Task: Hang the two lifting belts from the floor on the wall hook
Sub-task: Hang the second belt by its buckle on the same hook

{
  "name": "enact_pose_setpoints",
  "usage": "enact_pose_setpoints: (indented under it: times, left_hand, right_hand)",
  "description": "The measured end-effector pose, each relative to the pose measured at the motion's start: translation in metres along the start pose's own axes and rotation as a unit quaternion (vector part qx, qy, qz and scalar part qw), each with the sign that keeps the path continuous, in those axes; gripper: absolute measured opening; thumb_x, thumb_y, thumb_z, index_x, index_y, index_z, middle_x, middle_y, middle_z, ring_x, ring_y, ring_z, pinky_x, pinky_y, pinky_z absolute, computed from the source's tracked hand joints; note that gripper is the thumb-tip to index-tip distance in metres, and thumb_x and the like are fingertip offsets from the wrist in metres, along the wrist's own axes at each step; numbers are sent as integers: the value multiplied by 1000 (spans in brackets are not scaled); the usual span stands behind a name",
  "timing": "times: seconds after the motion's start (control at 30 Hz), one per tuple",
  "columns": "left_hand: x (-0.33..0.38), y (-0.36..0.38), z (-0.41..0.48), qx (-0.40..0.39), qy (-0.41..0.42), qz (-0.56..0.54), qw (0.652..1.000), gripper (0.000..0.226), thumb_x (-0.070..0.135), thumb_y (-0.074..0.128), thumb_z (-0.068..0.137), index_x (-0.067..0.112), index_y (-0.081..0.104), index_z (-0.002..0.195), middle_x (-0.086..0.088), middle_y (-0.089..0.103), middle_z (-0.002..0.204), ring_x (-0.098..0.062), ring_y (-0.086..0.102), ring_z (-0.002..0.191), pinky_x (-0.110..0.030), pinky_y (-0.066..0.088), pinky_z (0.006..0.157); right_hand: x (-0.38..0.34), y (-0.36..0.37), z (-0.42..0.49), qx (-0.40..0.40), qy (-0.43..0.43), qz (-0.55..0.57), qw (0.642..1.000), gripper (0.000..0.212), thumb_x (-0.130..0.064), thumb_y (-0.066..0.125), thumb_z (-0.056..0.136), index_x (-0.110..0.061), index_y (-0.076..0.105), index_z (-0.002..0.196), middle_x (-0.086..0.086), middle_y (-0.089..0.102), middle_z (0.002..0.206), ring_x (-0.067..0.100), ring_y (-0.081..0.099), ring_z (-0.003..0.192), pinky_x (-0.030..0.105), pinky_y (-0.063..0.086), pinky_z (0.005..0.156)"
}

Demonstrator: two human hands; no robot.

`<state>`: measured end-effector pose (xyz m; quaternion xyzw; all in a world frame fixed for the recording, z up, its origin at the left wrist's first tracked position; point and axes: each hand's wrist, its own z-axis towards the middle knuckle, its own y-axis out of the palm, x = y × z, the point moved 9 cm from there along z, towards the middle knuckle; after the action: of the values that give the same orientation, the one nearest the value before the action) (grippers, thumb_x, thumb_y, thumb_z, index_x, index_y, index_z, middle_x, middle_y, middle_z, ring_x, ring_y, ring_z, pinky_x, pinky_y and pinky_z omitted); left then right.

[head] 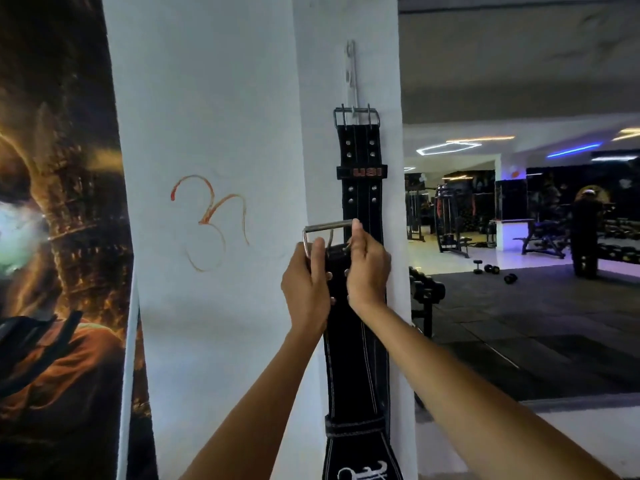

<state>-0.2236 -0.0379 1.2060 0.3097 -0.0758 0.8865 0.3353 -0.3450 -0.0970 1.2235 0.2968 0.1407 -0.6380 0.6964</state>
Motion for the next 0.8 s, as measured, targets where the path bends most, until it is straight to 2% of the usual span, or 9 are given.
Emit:
enact_pose_setpoints:
  times: [0.07,0.2,0.3,0.4,0.47,0.57,0.63,0.7,0.8]
  left_hand:
    - [5,17,26,20,23,7,1000,38,35,36,99,11,56,76,9,58,60,7,58,56,-5,39,52]
    - [27,66,106,41,113,16,993,50,36,32,100,27,48,54,10,51,47,5,55,49,-9,36,48]
    - [48,104,171,77,181,32,980,53,38,28,100,25,49,53,11,50,47,-3,51,45,-10,34,47]
    - [61,139,242,102,193,65,974,58,38,24,101,16,51,55,8,49,49,-5,46,50,-17,32,49]
    - [62,160,293,113,170,76,976,56,39,24,100,10,55,65,2,53,58,-15,51,58,-30,33,59]
    - [59,184,362,112,129,105,980,51,39,24,99,3,60,92,-10,60,90,-29,55,89,-34,34,73]
    - [56,195,395,107,113,126,980,51,38,25,99,0,59,106,-14,63,106,-33,56,102,-36,35,78]
    - [52,203,418,98,100,140,980,50,36,25,99,0,56,114,-19,61,117,-36,54,109,-36,36,80]
    - [41,211,439,76,77,192,975,43,29,27,98,1,53,117,-19,58,121,-35,53,109,-35,35,81]
  right_hand:
    - [2,4,29,7,-22,-11,1000,49,-35,38,97,-27,37,49,-4,36,45,8,37,41,34,40,48]
    - [6,13,119,14,-67,-4,998,59,-53,39,91,-10,42,51,-2,35,44,17,39,44,35,40,49]
    - [2,24,200,25,-109,-12,994,60,-55,34,92,-10,43,53,3,44,49,23,50,50,37,44,53]
    - [0,46,285,28,-130,-40,990,56,-53,29,94,-16,45,55,6,54,61,30,64,69,40,53,64]
    - [4,63,340,32,-118,-56,991,56,-55,29,93,-13,53,66,12,63,77,35,66,80,46,55,68]
    - [12,87,407,24,-92,-80,992,55,-51,33,94,-4,63,88,16,67,100,35,64,94,33,43,68]
    - [14,100,435,10,-81,-95,992,53,-47,35,95,-1,61,105,14,65,108,33,60,101,32,38,70]
    - [18,115,457,-10,-77,-110,991,53,-46,35,95,-2,58,112,15,64,113,33,59,104,33,39,73]
    - [37,132,477,-27,-52,-135,989,52,-44,35,95,-2,58,114,14,63,117,34,57,108,33,40,77]
